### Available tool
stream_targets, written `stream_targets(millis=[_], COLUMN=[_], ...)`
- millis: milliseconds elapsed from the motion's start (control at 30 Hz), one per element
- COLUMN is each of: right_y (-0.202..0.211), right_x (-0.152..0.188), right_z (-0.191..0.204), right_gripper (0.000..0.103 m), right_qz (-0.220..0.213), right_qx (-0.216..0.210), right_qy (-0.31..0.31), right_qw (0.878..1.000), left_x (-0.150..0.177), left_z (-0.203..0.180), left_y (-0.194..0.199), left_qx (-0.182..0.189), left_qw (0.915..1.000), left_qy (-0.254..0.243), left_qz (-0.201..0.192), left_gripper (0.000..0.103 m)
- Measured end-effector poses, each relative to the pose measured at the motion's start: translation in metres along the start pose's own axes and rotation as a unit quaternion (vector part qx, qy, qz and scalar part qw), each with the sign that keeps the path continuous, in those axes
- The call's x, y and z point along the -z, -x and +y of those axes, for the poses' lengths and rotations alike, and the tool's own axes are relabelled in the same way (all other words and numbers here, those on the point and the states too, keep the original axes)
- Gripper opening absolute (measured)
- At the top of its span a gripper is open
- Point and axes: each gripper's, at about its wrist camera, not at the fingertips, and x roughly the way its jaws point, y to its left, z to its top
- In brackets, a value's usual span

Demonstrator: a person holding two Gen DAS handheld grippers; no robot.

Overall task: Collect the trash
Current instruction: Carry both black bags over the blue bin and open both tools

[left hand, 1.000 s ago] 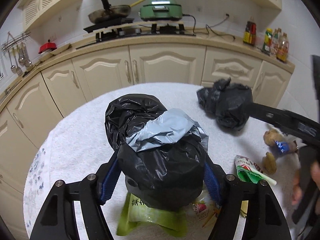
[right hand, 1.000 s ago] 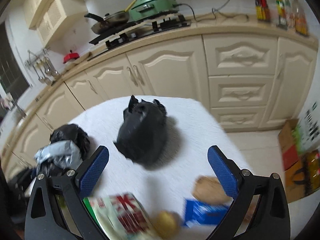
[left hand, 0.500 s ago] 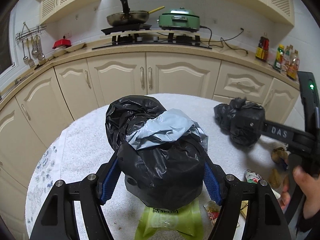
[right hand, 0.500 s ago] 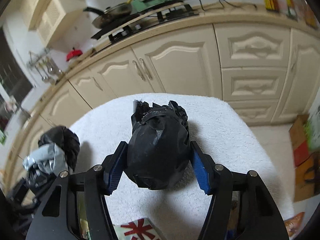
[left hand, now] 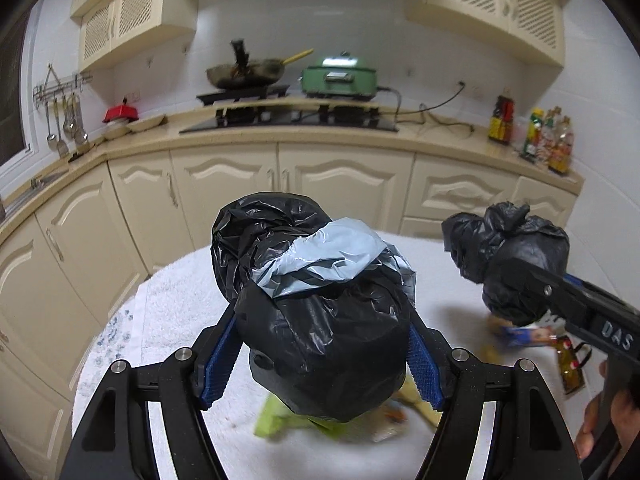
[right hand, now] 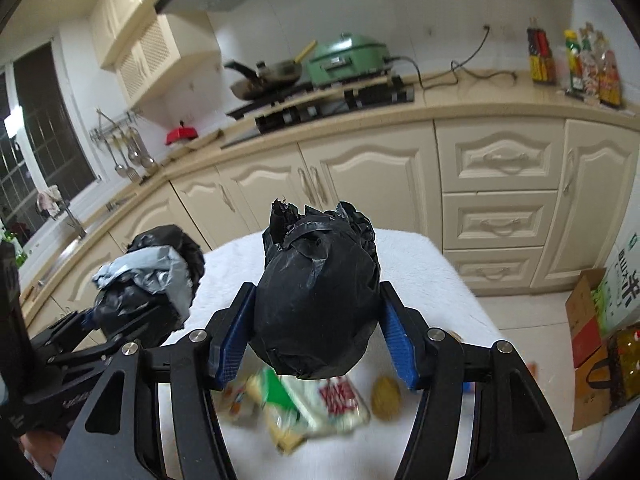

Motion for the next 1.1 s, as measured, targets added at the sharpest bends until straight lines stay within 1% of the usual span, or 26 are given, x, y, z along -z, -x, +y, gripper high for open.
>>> stream_targets(millis=[133,200,333,433,533,633,733,867,967,1100], right_y=[0.042,0.072,0.118,0.157,0.186,0.213,0.235,0.255,0.259,0.256], right_x=[0.007,0.015,0.031,0.049,0.067,0.087,0.108,0.138,0.158,0.183], right_z=[-0.006,-0.015,-0.037,-0.064,-0.090,-0.115,-0.143,-0.184,-0.212,-0.247], right_gripper=[0.061,0.061,0.061,0.061,0.061,0.061,0.061,0.061,0.061,0.061], right_qz=[-0.020,-0.034,-0.055,-0.070,-0.078,-0.083,-0.085,-0.083,-0.074,-0.057], right_qx=[0.005,0.013,0.037,0.058,0.079,0.099,0.122,0.141,0.154,0.168], right_qy=[-0.006,-0.012,-0.026,-0.050,-0.073,-0.097,-0.123,-0.167,-0.192,-0.218], right_qw=[1.000,0.999,0.997,0.995,0.991,0.987,0.981,0.972,0.966,0.960], left_x=[0.008,0.015,0.034,0.049,0.062,0.079,0.096,0.113,0.130,0.149], left_z=[-0.027,-0.038,-0.080,-0.117,-0.151,-0.193,-0.230,-0.272,-0.304,-0.345], left_y=[0.037,0.052,0.079,0.097,0.106,0.113,0.116,0.103,0.089,0.064], left_qx=[0.017,0.025,0.050,0.084,0.108,0.141,0.170,0.185,0.193,0.190], left_qw=[0.9996,0.9991,0.9970,0.9934,0.9893,0.9817,0.9728,0.9629,0.9549,0.9451], left_qy=[-0.017,-0.026,-0.053,-0.076,-0.098,-0.128,-0.155,-0.190,-0.213,-0.243], left_qz=[-0.018,-0.023,-0.025,-0.021,-0.012,0.005,0.023,0.050,0.075,0.110], left_gripper=[0.070,0.070,0.070,0.070,0.070,0.070,0.070,0.070,0.070,0.070])
